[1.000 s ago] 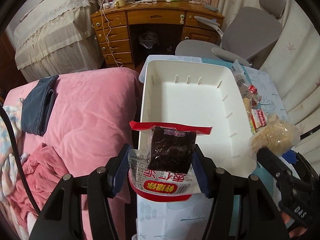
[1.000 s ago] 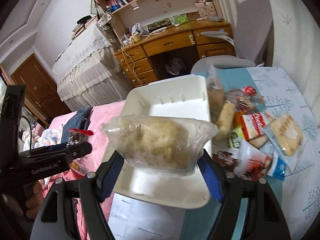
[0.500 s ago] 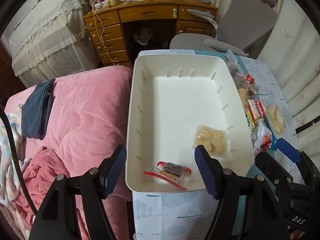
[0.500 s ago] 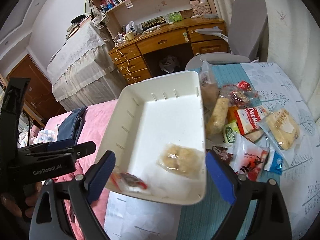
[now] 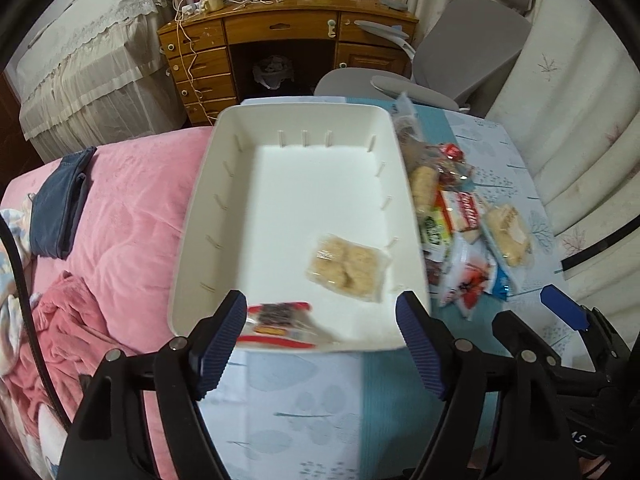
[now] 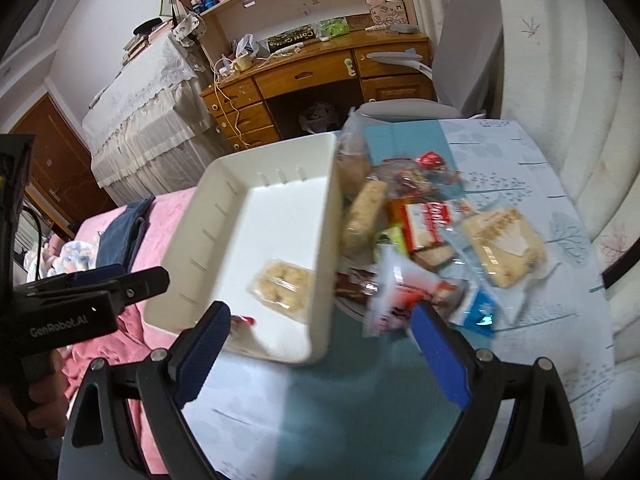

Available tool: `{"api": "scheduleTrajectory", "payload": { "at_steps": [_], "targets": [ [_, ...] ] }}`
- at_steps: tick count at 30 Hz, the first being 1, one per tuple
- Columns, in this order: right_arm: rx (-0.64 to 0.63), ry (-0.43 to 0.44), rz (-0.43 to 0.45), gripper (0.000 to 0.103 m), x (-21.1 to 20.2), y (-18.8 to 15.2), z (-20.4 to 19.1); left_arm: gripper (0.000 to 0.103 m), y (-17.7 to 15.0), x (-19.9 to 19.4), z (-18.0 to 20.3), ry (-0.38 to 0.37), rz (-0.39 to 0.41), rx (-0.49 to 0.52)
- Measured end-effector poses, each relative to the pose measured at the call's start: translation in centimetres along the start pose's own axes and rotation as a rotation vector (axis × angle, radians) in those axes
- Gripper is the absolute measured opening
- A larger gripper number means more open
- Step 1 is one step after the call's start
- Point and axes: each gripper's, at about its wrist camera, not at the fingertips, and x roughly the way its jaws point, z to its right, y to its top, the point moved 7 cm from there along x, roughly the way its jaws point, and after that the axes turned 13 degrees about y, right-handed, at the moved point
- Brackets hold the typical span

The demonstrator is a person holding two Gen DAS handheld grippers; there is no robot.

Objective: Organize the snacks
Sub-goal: 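Grasp the DONGZAO bag with the left gripper while the right grasps the bread bag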

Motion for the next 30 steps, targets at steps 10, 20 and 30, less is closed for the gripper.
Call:
{"api": "scheduleTrajectory", "payload": {
  "at_steps": [10,20,30],
  "targets": [
    [-0.091,-0.053,-0.055,0.092,-2.7,-0.5,5.7,0.081,-1.4,-0.9,7.0,-0.015,-0.02,-0.037],
    [-0.225,-0.101,-0.079,0.092,-3.5,0.2,11.0,0.088,-2.3,1.0,13.8,-0.009,-0.095,-0.047],
    [-0.327,-0.081,-0.104,0.093,-1.3,1.2,15.0,0.088,-1.5,5.4,18.5,0.054,-0.198,-0.039]
  ]
}}
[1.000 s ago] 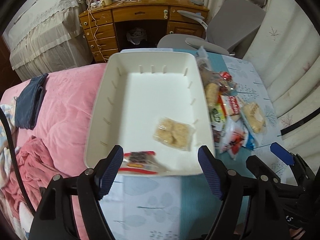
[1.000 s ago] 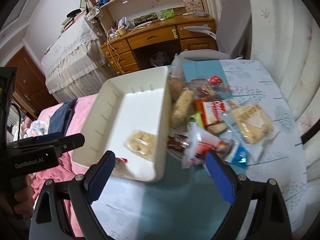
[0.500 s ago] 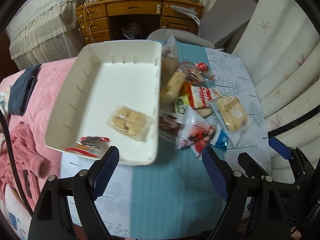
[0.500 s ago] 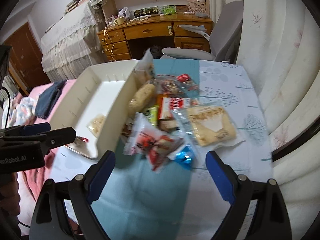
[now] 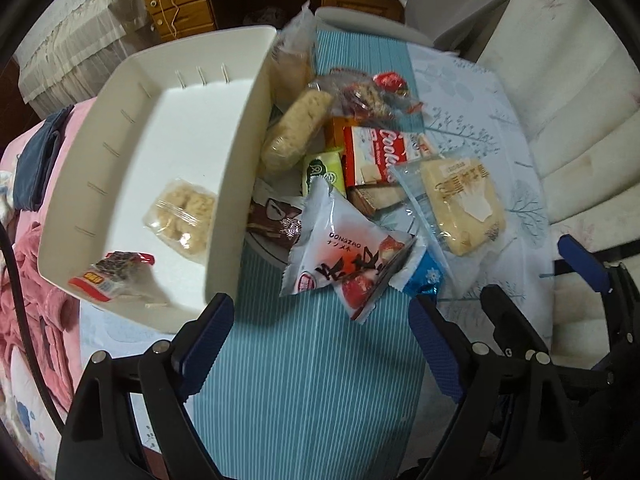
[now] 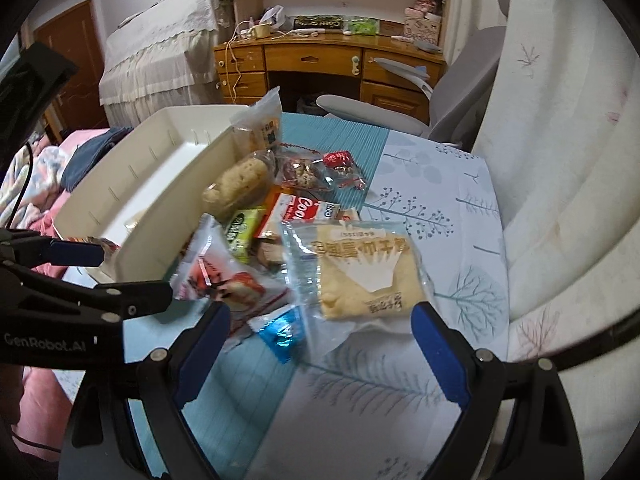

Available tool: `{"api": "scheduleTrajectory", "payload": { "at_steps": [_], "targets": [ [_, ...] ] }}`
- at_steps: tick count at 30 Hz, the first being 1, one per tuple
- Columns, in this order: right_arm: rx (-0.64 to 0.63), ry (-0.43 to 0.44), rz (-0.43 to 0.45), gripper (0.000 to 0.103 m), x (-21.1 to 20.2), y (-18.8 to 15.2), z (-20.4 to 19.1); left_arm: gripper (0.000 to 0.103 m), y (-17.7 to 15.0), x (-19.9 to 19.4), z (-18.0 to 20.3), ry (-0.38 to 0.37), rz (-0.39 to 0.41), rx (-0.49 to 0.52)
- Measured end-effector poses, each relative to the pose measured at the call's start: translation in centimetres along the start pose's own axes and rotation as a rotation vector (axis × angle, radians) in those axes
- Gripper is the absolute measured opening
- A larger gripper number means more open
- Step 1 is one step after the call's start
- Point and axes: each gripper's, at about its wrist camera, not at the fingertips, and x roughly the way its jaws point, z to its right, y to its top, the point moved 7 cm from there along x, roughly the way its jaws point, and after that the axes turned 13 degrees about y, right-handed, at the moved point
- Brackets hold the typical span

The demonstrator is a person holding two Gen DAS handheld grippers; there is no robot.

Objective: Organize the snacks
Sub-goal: 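Grasp the DONGZAO bag with the left gripper while the right grasps the bread bag, then lift both bags over the white tray and drop them inside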

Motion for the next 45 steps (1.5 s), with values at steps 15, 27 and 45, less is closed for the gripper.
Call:
{"api": "scheduleTrajectory", "payload": {
  "at_steps": [15,27,45],
  "targets": [
    [-0.032,0.001,-0.096,0.098,6.9,-0.5,4.5,0.088,1.7,6.0,2.7,0.107,-0.143,0.016],
    [-0.023,0.035,-0.083,0.098,9.9,-0.7,5.3,0.088,2.7,9.0,4.1,0.108,-0.203,-0.002],
    [-0.046,0.07,-0.118,0.065,9.3,-0.9,4.9,0.062,2.3,10.8,4.0,0.012,-0.209,-0.056]
  ]
}}
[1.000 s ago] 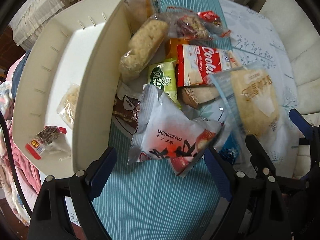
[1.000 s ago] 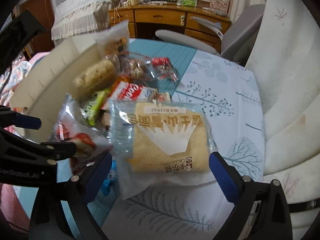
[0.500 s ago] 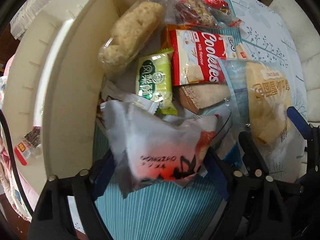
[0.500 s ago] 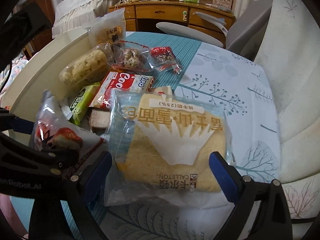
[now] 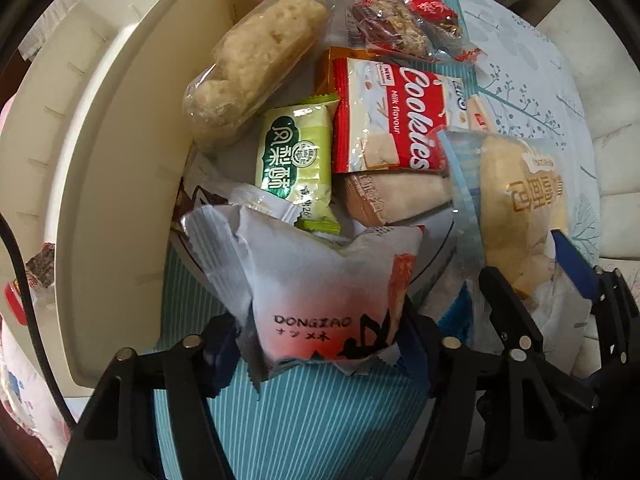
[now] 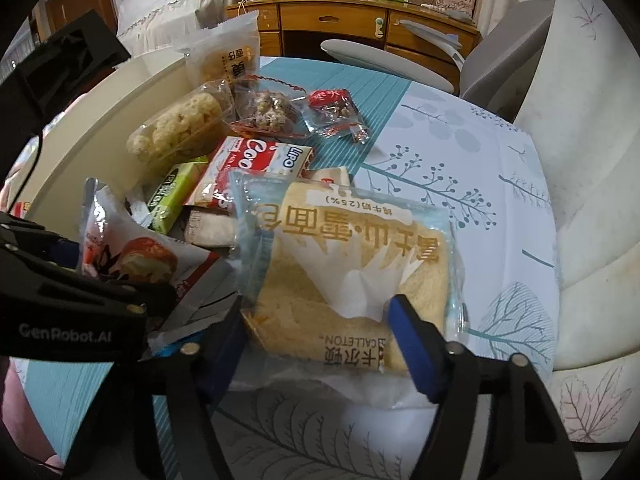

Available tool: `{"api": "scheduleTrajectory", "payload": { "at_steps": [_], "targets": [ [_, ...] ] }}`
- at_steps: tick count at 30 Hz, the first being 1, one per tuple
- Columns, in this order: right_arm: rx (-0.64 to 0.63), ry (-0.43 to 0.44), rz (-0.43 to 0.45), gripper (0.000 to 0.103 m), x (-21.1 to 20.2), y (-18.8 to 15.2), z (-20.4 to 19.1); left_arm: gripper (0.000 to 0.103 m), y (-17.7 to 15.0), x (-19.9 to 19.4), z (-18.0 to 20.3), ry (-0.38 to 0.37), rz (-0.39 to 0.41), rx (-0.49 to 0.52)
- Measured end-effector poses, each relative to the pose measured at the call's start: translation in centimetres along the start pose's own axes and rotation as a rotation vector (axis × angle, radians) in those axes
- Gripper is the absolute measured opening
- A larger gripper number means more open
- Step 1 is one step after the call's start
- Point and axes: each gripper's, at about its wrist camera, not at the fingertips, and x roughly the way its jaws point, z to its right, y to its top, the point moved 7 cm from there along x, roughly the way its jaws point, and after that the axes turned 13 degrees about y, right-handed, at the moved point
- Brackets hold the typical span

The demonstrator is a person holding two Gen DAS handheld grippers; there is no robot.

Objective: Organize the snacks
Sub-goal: 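Lift both bags over the white tray and drop them inside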

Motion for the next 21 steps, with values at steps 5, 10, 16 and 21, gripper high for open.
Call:
{"api": "scheduleTrajectory", "payload": {
  "at_steps": [5,10,16,21],
  "targets": [
    [0.012,0.041,-0.019,0.046,-0.6,-0.2,-0.4,0.059,-0.6,-0.2,-0.1,-0.006,0.01,0.002],
    [0.042,0.079,-0.044,0.038,-1.2,-0.7,-0.8,0.058,-1.6,-0.4,-0.3,0.015,-0.004,0.014],
    [0.1,0.153,-0.066,0.034,-2.5,-1.6,-2.0,0.058,-2.8,-2.7,-0.7,0.002,0.016,0.031],
    [0.166,0.212,-0.056,0.032,-4.2,-1.6,-3.0,0.059,-3.1,-4.8,-1.3,-0.013,0.028,0.043]
  ]
}}
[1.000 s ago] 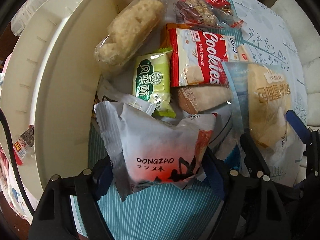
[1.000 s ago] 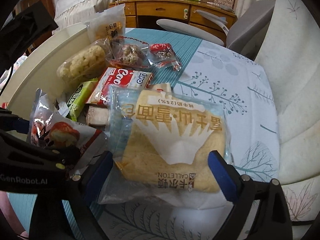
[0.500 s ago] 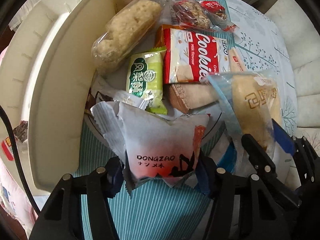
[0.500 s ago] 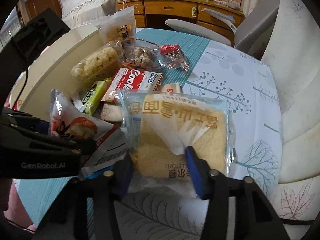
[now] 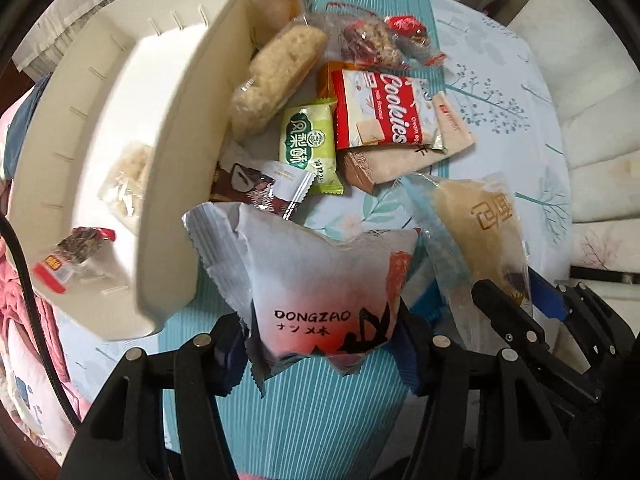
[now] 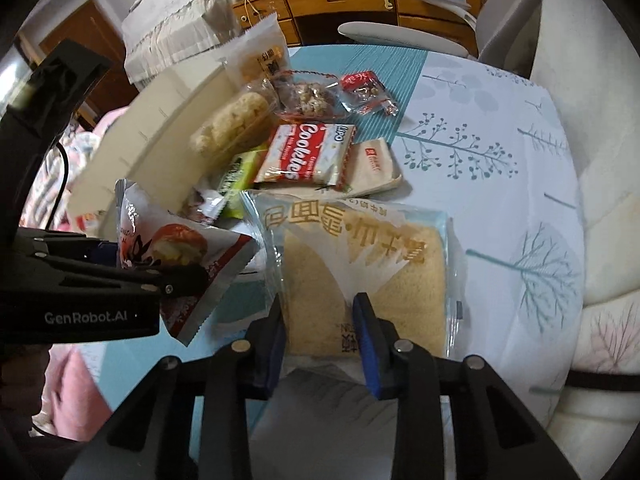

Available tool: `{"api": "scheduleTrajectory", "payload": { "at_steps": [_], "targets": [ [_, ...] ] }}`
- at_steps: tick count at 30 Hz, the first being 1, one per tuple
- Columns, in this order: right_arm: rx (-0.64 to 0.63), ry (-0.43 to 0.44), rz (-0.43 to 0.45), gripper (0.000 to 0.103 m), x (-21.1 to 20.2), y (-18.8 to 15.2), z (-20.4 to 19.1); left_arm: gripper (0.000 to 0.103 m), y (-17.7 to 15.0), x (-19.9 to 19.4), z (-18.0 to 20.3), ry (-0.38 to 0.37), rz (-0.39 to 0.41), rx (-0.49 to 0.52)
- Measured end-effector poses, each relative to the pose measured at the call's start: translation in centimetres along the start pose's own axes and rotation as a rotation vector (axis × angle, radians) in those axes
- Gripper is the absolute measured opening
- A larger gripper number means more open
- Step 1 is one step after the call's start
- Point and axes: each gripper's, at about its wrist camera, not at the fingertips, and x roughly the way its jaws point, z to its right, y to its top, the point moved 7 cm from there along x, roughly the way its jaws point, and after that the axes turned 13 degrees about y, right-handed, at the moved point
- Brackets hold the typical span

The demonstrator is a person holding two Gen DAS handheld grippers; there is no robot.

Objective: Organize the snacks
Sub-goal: 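Lift both bags over the white tray and drop them inside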

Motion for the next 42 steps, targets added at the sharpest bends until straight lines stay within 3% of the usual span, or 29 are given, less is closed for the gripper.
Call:
{"api": "scheduleTrajectory", "payload": {
  "at_steps": [13,24,31,42],
  "targets": [
    [-0.016,0.073,0.147,0.032,-6.4,2.5,-6.9,0.06,-1.3,-8.6,-6.3,-0.081,0.106,-0.01],
    [-0.061,0.068,0.291,0.032,-9.0,5.6,-13.5,0.06,-0.6,-12.1,-13.5,-0.073,0.183,0.0],
    [-0.07,0.059,0.363,0.032,-8.5,7.5,-17.7,0.061,0.3,-13.1,-19.4,-0.071,0.229,-0.014],
    [-0.102,0.076,0.407,0.033,-4.5,10.0,-24.5,0.061,2.5,-12.3,-27.4,-0.095,0.284,-0.018]
  ]
}}
